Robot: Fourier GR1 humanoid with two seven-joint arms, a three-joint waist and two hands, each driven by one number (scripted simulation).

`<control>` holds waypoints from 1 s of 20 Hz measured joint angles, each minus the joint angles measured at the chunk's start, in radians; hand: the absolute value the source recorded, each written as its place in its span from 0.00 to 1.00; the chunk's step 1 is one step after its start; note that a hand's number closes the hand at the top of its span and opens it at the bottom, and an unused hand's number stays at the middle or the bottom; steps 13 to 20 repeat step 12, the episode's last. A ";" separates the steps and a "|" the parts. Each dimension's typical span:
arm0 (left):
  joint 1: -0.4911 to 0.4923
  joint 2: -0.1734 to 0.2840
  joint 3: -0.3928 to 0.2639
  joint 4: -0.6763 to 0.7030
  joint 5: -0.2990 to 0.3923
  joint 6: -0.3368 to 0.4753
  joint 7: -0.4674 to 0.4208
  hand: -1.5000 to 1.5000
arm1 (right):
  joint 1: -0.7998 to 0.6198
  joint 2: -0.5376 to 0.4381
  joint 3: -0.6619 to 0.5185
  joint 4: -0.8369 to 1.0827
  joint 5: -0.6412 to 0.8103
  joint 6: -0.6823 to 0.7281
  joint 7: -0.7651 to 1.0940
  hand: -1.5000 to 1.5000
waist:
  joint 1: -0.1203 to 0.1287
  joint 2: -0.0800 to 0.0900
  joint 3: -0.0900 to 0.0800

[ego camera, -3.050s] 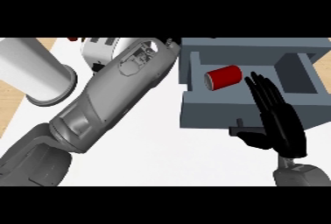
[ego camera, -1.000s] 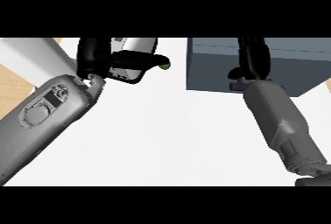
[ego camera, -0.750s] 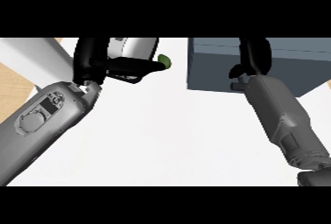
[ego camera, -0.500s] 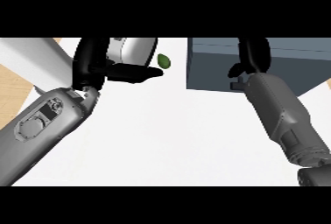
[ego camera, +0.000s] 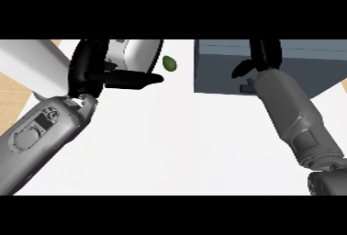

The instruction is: Pick up the can, place it into the drawer and close the drawer

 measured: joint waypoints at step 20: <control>0.090 0.019 0.027 -0.052 -0.014 -0.004 -0.015 0.00 | -0.056 0.074 -0.225 -0.029 -0.289 0.184 -0.164 0.00 | -0.015 -0.006 0.002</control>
